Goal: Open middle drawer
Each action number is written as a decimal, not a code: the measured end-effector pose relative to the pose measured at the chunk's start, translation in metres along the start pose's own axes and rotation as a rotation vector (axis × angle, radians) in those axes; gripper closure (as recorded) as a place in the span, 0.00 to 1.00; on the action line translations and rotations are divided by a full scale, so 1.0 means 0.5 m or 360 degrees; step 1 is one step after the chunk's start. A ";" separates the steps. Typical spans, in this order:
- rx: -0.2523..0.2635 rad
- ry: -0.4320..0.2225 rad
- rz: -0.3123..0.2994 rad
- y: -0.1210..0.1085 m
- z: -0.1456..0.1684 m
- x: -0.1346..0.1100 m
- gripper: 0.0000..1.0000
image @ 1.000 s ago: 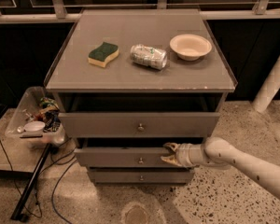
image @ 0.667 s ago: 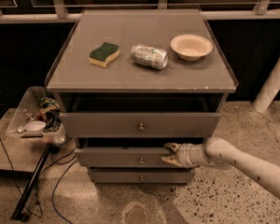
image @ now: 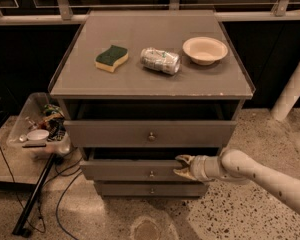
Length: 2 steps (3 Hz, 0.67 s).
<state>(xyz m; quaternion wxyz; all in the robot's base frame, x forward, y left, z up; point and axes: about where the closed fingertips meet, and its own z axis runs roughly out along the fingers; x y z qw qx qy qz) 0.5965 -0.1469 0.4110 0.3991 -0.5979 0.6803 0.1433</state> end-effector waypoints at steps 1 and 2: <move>0.0000 0.0000 0.0000 0.000 0.000 0.000 0.59; 0.0000 0.0000 0.0000 0.000 0.000 0.000 0.35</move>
Offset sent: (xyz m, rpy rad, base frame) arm 0.0000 0.0000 0.0000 0.0000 0.0000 0.0000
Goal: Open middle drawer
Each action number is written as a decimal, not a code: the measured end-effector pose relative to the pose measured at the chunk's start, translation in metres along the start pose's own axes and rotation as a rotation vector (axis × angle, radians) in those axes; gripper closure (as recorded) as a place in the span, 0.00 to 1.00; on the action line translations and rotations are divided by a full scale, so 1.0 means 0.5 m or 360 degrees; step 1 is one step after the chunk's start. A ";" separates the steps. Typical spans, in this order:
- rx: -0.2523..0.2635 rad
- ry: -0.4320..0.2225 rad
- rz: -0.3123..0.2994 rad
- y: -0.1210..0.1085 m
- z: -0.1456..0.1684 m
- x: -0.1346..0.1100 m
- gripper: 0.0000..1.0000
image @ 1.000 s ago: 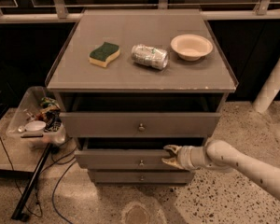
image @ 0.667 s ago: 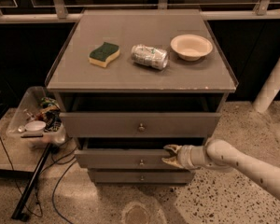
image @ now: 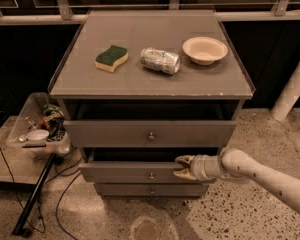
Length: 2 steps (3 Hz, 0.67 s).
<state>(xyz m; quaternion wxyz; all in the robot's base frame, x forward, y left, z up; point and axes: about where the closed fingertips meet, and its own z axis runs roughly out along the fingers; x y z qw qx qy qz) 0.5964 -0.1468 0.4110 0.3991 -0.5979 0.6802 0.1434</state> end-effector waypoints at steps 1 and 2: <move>0.0000 0.0000 0.0000 0.000 0.000 0.000 0.37; 0.0000 -0.0020 -0.0014 0.027 -0.020 0.005 0.61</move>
Offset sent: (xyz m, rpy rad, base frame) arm -0.0399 -0.0177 0.0043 0.0167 -0.0258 0.0166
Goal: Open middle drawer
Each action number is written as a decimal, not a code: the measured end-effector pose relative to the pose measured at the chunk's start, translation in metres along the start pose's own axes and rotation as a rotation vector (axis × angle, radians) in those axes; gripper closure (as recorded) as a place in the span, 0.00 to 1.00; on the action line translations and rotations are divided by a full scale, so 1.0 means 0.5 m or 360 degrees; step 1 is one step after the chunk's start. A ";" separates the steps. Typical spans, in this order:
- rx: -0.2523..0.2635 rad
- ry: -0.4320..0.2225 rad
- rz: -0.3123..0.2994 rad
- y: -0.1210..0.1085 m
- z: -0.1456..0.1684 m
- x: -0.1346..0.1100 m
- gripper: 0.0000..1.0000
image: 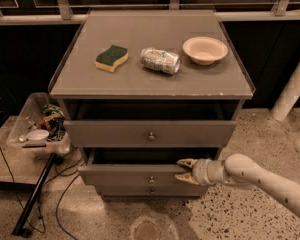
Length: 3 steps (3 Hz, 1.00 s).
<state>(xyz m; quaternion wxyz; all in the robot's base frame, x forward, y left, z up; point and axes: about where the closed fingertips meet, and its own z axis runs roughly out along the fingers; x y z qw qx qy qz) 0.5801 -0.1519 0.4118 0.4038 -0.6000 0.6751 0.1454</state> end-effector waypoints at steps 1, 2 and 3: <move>0.0041 -0.0015 -0.0025 0.057 -0.049 0.011 0.84; 0.0072 -0.0026 -0.0028 0.091 -0.076 0.015 1.00; 0.0072 -0.0026 -0.0028 0.090 -0.083 0.008 1.00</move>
Offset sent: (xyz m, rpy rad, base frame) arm -0.1413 -0.0679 0.0076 0.0331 -0.1014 -0.0893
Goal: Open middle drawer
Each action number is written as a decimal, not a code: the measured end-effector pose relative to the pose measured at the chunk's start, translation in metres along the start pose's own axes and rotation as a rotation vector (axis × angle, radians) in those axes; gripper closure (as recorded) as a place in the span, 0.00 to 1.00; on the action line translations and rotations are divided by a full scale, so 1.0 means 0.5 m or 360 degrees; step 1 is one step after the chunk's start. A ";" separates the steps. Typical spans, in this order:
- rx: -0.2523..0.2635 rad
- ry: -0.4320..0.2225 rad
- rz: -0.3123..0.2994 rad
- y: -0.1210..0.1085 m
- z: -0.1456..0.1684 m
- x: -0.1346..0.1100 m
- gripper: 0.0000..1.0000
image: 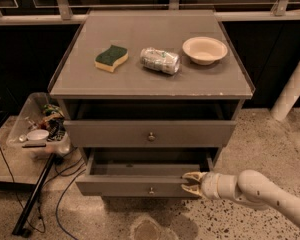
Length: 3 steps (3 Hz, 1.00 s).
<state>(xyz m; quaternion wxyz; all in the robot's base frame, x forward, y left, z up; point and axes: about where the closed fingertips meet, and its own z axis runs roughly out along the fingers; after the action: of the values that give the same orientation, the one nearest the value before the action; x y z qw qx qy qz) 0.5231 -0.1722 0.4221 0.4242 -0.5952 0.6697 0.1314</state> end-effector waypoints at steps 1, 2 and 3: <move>0.0000 0.0000 0.0000 0.000 0.000 0.000 0.82; -0.0011 0.0004 -0.0004 -0.002 0.008 -0.003 0.58; -0.0020 0.0012 -0.0001 -0.002 0.011 -0.003 0.35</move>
Offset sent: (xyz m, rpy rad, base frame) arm 0.0140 0.0140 -0.0189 -0.0227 0.0146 0.0221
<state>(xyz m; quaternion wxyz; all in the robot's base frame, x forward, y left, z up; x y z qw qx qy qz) 0.5260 -0.1676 0.4200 0.4179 -0.5985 0.6704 0.1333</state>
